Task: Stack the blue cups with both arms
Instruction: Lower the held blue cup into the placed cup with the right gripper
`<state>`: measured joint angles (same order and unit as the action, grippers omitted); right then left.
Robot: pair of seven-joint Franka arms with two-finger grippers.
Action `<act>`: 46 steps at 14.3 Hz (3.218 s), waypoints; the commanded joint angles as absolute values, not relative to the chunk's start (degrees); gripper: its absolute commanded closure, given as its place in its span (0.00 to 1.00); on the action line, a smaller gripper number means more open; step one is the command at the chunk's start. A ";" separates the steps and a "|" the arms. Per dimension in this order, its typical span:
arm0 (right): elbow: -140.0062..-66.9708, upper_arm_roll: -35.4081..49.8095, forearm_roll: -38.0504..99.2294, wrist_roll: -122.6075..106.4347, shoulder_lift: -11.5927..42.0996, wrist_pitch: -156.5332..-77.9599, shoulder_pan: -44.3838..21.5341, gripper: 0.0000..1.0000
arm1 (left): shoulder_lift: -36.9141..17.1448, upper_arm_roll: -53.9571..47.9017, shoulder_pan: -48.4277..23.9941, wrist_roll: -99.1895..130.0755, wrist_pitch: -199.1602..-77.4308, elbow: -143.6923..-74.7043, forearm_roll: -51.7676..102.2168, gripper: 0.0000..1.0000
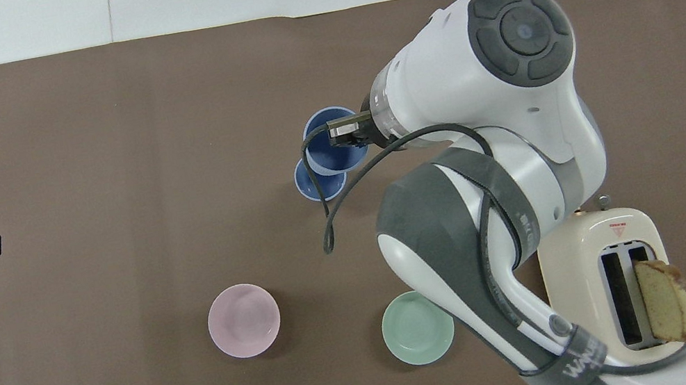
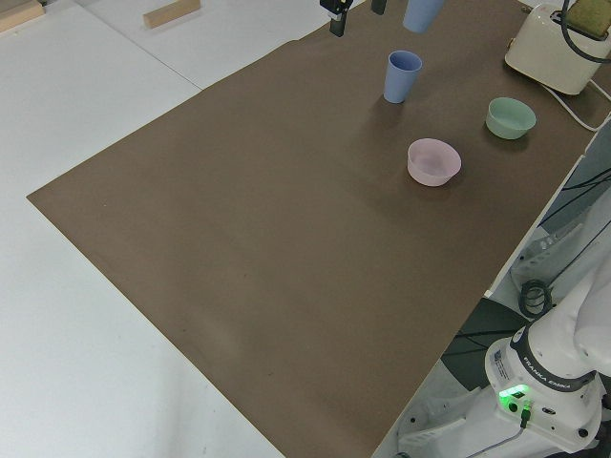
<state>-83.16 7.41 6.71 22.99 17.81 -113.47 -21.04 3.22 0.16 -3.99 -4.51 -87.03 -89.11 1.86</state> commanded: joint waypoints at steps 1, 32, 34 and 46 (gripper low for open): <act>-82.44 8.00 7.56 24.17 18.81 -113.73 -21.71 1.00 | 3.60 -0.09 -3.25 -4.66 -85.96 -88.77 2.46 0.00; -85.87 7.91 5.46 23.99 22.94 -116.98 -21.62 1.00 | 3.60 -0.09 -3.25 -4.66 -85.96 -88.77 2.46 0.00; -85.78 7.91 4.84 24.17 24.08 -118.21 -21.71 1.00 | 3.60 -0.09 -3.25 -4.66 -85.96 -88.77 2.46 0.00; -85.87 7.91 4.22 24.35 26.46 -120.59 -22.41 0.60 | 3.60 -0.09 -3.25 -4.66 -85.96 -88.77 2.46 0.00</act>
<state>-85.64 7.54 5.28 23.24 26.39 -119.42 -22.42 3.22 0.16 -3.99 -4.51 -86.99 -89.11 1.86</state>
